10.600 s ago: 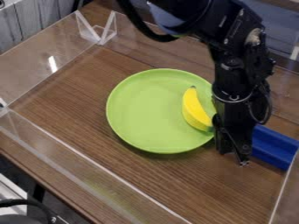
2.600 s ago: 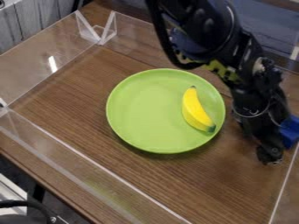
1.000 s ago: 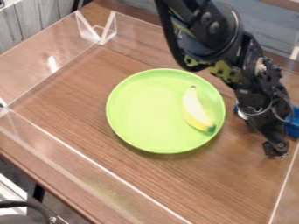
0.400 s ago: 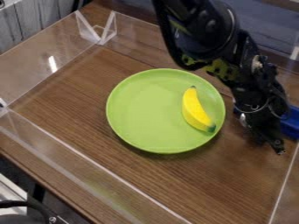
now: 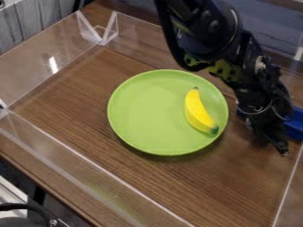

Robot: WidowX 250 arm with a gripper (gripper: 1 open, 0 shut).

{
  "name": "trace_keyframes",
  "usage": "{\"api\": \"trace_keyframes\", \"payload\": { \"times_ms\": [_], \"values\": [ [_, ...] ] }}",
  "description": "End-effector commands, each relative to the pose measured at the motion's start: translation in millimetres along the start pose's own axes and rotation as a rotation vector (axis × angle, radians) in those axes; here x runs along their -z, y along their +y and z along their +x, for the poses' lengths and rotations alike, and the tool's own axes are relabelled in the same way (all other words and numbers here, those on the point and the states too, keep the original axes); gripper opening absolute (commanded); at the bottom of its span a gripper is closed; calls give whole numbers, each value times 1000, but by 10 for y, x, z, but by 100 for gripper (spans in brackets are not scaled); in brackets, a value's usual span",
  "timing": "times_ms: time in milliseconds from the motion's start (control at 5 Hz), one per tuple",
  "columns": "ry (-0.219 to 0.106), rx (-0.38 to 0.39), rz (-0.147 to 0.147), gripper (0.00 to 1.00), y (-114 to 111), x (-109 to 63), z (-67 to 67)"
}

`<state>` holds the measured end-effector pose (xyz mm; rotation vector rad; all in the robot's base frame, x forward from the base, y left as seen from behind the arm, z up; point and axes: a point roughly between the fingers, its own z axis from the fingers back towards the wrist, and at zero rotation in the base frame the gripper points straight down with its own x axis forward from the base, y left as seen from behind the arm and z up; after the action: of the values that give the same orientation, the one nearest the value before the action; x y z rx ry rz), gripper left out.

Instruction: Put the blue object in the green plate

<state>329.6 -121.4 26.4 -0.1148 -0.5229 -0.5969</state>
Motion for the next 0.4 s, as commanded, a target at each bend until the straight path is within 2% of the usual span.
{"api": "trace_keyframes", "payload": {
  "times_ms": [0, 200],
  "values": [
    [-30, -13, 17, 0, 64, -75, 72],
    [-28, -23, 18, 0, 67, -76, 65]
  ]
}}
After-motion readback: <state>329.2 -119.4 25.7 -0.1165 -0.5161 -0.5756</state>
